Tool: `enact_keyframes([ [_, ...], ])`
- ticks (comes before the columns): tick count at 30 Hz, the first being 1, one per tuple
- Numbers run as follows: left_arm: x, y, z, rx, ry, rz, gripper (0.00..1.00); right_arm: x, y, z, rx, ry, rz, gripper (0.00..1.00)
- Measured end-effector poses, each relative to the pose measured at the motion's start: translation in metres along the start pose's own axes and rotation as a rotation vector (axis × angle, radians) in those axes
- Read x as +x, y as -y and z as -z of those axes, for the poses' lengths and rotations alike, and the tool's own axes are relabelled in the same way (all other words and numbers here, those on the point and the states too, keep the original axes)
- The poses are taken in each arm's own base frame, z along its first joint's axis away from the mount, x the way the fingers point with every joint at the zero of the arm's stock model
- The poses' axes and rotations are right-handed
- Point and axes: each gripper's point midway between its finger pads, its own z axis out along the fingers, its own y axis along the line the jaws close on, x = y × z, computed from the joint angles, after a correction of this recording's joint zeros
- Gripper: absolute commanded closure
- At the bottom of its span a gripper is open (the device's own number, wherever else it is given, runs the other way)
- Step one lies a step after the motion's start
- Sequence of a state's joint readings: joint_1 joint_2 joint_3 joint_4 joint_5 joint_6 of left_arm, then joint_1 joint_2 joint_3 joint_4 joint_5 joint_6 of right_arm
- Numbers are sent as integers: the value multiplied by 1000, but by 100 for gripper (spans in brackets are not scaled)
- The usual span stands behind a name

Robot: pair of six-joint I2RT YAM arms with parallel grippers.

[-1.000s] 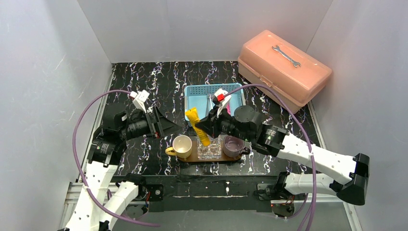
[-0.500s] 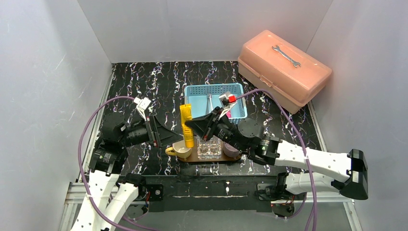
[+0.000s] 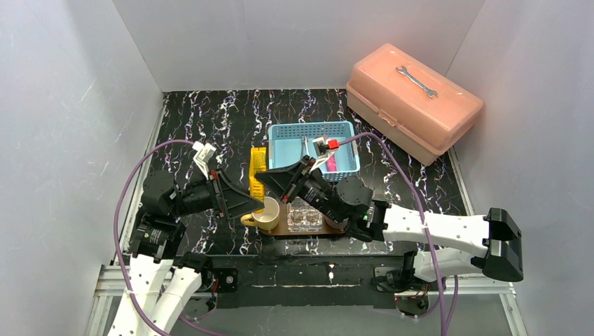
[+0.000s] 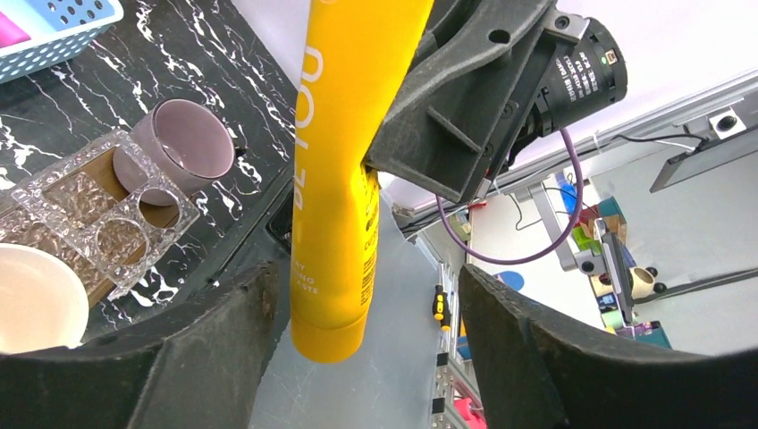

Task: Prepare toiletry sets of a toothbrush and toothpaste on the tray

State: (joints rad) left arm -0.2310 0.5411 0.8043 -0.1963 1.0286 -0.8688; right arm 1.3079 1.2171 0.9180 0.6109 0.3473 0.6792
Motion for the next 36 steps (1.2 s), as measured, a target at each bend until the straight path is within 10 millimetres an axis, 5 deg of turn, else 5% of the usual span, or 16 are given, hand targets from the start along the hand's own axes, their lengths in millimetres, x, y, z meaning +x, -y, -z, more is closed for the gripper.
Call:
enact_keyframes([
  [11,3,7,2,40,-1,-7,69,-7,-15,-4,-46,54,-57,99],
  [16,3,10,2,53,-1,-21,100,-8,-19,-4,-55,62,-61,99],
  [18,3,11,3,56,-1,-25,100,-8,-20,-3,-58,63,-59,95],
  [21,4,12,3,58,0,-30,100,-8,-20,-3,-61,61,-51,69],
  [26,8,13,4,67,-15,-26,100,-3,-16,2,-43,29,17,44],
  [36,22,20,10,116,-68,-48,100,-16,-11,36,-16,-72,259,30],
])
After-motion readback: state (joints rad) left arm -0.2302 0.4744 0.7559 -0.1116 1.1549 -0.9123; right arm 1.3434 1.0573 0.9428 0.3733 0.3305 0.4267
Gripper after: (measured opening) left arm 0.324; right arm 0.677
